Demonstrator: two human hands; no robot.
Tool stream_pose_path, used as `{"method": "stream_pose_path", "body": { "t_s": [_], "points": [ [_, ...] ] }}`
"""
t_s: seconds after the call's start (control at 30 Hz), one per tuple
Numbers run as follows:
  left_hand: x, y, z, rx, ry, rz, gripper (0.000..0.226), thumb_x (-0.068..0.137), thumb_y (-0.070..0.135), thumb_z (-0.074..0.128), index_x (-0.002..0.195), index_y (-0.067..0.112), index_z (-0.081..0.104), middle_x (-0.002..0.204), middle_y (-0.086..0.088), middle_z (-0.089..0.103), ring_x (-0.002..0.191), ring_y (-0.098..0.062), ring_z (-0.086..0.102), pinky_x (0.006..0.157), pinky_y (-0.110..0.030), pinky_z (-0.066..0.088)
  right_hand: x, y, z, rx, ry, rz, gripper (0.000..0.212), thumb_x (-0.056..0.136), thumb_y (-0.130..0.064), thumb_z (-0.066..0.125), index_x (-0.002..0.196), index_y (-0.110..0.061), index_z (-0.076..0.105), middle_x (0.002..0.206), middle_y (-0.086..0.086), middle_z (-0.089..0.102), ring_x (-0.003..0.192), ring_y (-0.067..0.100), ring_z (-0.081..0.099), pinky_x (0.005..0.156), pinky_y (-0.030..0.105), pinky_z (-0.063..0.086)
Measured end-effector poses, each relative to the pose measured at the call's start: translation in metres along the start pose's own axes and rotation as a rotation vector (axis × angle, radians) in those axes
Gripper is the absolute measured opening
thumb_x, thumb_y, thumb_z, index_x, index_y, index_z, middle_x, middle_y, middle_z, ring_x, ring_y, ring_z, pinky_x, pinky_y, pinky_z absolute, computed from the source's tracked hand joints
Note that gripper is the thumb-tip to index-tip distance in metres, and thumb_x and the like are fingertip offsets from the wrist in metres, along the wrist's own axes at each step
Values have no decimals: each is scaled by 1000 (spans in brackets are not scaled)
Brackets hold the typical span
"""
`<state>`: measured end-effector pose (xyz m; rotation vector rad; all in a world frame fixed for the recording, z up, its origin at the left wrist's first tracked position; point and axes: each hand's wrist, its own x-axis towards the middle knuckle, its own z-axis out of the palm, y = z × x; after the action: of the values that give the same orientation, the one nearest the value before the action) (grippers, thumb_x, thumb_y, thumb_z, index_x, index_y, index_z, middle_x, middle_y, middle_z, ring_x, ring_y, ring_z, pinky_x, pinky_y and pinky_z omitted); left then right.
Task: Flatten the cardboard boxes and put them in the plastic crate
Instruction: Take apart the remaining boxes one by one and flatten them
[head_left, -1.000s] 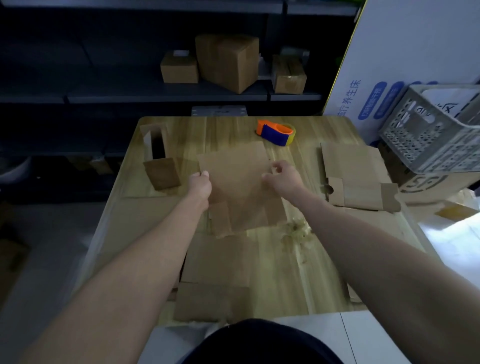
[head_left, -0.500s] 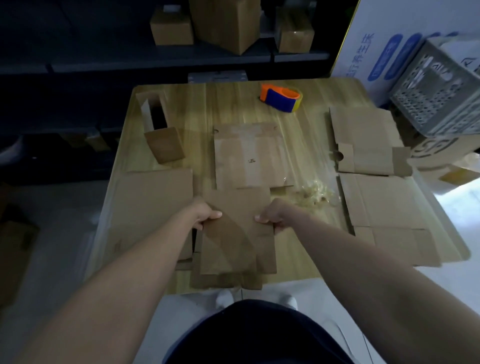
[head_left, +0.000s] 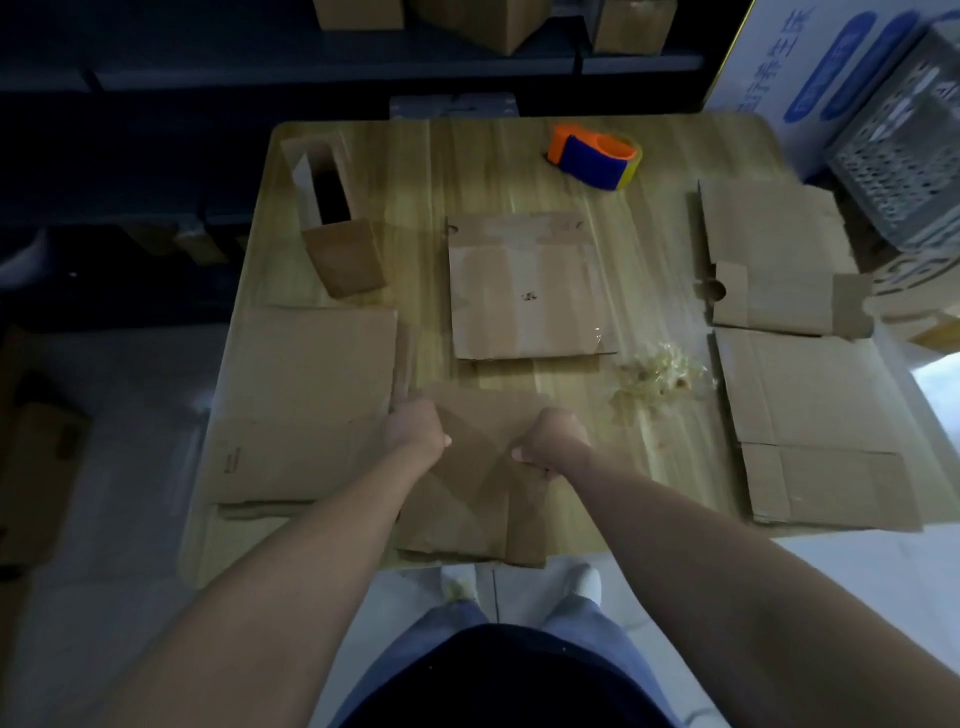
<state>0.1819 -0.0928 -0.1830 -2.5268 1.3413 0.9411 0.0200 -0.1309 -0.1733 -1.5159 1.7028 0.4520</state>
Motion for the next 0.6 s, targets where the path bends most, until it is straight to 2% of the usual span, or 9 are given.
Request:
{"method": "stream_pose_path", "body": {
  "t_s": [0.1,0.17,0.23,0.27,0.33,0.4,0.47,0.53,0.6],
  "points": [
    [6,5,-11,137,-67,64,37,80,28,74,106,5,60,110,-13,64,101,-27,63,82,-32,51,4,-3,-16,-68,-82,-22,37,79,-24,76,103,0,61,92,12,62,86,30,68,77,41,58],
    [14,14,-29,226,-90,84,38,77,32,76,102,8,62,107,-10,65,99,-25,63,76,-30,51,12,-10,-37,-119,-96,-23,32,81,-25,75,92,0,60,84,14,61,75,29,66,77,44,57],
    [25,29,-49,240,-50,97,38,76,34,76,100,10,60,108,-8,64,97,-24,62,70,-29,47,22,-19,-64,-120,-19,-58,25,85,-22,70,81,-1,57,77,13,61,67,27,64,77,41,57],
    [32,36,-57,192,-9,110,33,77,34,76,92,11,58,106,-7,63,91,-23,61,66,-29,45,28,-23,-77,-100,60,-72,19,88,-18,64,84,-1,58,82,14,62,71,28,64,77,38,56],
    [49,51,-70,-22,45,138,28,81,32,71,77,13,50,104,-8,64,75,-19,56,59,-27,40,44,-27,-103,-37,271,-70,21,90,-14,56,106,-1,58,104,16,62,93,31,64,75,31,50],
    [67,62,-77,-281,25,132,25,86,32,66,93,10,56,112,-10,62,80,-20,58,61,-27,40,60,-27,-124,29,394,-78,32,91,-17,56,119,-2,53,117,16,59,106,31,58,73,30,45],
    [85,69,-79,-553,-41,44,44,87,30,65,122,5,53,127,-11,56,109,-29,57,80,-32,45,77,-23,-137,78,383,-88,42,90,-22,57,126,-3,47,122,16,56,111,31,55,78,32,44],
    [98,75,-76,-818,-149,-45,49,88,24,66,129,5,49,134,-12,52,121,-31,50,97,-37,43,94,-18,-144,89,343,-51,48,89,-24,58,129,-2,44,124,16,55,114,32,53,87,34,44],
    [108,81,-72,-939,-225,-100,43,90,19,63,128,4,50,134,-12,52,121,-29,49,93,-34,43,112,-13,-147,168,272,-9,51,87,-25,61,129,1,45,121,17,56,110,32,56,82,35,47]
  ]
}}
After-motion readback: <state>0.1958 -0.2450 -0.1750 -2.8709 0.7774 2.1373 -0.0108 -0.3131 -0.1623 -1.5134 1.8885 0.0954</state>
